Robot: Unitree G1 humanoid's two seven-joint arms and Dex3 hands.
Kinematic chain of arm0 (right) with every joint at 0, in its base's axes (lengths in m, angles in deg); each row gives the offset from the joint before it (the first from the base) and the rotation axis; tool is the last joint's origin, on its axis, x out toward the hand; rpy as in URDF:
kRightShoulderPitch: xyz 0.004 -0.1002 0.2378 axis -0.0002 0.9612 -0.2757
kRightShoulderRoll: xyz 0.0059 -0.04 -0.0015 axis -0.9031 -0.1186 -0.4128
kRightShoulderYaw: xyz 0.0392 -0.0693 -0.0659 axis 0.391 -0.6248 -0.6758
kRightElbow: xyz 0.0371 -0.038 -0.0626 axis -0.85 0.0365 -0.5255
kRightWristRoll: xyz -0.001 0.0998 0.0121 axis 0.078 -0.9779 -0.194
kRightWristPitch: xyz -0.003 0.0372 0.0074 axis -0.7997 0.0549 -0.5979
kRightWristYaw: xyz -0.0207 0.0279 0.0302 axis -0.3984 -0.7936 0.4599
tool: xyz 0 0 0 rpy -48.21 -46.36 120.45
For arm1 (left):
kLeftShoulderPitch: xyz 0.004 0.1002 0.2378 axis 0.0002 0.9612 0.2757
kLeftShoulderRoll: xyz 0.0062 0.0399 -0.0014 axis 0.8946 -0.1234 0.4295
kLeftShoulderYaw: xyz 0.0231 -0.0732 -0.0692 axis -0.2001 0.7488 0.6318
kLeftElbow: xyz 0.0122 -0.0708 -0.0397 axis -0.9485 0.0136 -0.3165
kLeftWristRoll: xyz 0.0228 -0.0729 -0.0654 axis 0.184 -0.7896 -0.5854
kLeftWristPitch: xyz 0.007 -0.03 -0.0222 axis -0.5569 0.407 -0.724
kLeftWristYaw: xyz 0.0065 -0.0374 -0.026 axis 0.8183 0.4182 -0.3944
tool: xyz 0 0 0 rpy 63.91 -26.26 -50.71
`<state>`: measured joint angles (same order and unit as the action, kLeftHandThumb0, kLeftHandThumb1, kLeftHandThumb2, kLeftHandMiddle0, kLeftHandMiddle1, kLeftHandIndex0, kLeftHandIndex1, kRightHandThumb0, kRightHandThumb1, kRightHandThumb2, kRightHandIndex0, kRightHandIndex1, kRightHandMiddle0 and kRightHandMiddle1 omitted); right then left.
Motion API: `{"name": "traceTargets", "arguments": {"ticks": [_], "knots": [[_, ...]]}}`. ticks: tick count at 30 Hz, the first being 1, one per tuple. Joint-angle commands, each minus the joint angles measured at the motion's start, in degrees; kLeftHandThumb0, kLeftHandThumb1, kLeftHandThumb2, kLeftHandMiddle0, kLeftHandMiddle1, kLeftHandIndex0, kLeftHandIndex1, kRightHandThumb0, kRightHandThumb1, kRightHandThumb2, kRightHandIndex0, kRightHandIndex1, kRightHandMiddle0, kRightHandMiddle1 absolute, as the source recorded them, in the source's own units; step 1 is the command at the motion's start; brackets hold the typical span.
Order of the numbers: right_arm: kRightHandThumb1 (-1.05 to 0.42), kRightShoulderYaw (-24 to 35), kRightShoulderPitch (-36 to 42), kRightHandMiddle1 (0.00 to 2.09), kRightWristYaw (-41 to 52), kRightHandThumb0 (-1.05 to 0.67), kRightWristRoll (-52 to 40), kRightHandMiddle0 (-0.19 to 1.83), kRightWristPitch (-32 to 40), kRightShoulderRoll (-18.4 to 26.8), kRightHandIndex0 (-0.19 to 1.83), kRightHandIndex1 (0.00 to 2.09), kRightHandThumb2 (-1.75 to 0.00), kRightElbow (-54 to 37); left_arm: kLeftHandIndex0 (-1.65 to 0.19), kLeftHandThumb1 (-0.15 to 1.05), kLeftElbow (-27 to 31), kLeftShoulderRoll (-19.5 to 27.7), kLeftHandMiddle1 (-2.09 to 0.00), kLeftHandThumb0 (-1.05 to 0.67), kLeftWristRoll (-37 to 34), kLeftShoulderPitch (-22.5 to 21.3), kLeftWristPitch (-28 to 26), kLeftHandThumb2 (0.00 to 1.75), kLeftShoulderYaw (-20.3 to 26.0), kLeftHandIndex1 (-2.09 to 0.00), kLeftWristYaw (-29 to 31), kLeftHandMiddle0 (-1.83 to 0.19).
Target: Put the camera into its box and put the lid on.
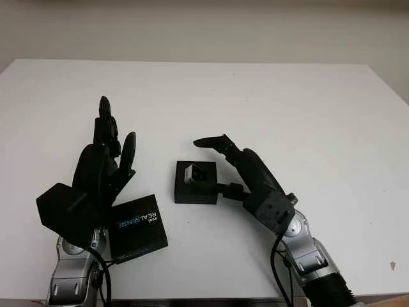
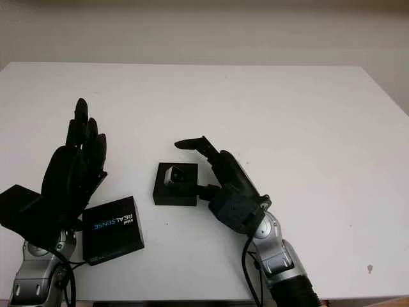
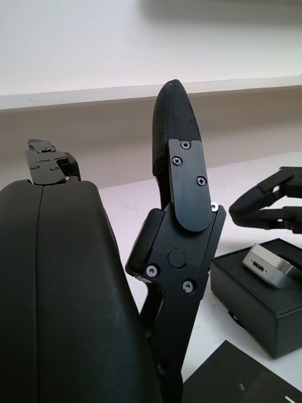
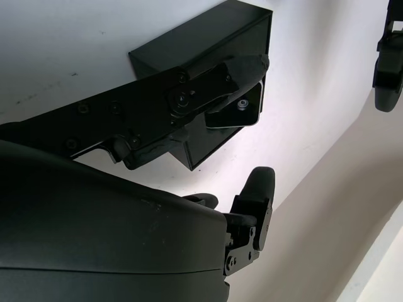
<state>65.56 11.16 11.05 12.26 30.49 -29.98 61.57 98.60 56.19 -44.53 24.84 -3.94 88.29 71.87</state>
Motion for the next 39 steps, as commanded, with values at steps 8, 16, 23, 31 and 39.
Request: {"name": "traceTargets", "arguments": {"ticks": [8,16,23,31,39], "knots": [[-0.88,-0.62,-0.23,1.07,-1.40,-0.57,2.75,0.11,-2.64,0.22,0.28,0.13,-0.05,2.28,0.19,1.05,0.77,0.33,0.00,-0.78,0.07,-0.47,0.50,0.52,0.08,0.00,0.11,0.19],[-0.88,-1.52,-1.37,1.03,-1.82,-0.59,4.97,0.12,-2.27,0.31,0.27,0.12,-0.05,4.37,0.19,1.05,0.84,0.32,0.00,-0.79,-0.36,-0.30,0.22,0.50,0.20,0.00,0.21,0.19],[-0.89,-2.14,-2.28,1.02,-2.04,-0.58,5.80,0.14,-3.37,0.67,0.27,0.11,-0.06,6.34,0.19,1.05,0.73,0.02,0.00,-0.78,-0.43,-0.20,0.36,0.49,0.22,0.00,-0.03,0.19],[-0.91,-2.48,-3.36,1.18,-3.56,-0.54,6.61,0.22,-5.36,0.54,0.33,0.15,-0.06,9.30,0.19,1.05,0.54,-0.02,0.00,-0.78,-0.44,0.08,1.11,0.50,0.20,0.00,0.03,0.19],[-0.94,-2.56,-4.18,1.38,-5.34,-0.42,7.43,0.39,-8.25,0.96,0.46,0.26,-0.06,11.98,0.19,1.05,0.59,-0.03,0.00,-0.78,-0.86,0.03,1.05,0.49,0.32,0.00,0.18,0.19]]}}
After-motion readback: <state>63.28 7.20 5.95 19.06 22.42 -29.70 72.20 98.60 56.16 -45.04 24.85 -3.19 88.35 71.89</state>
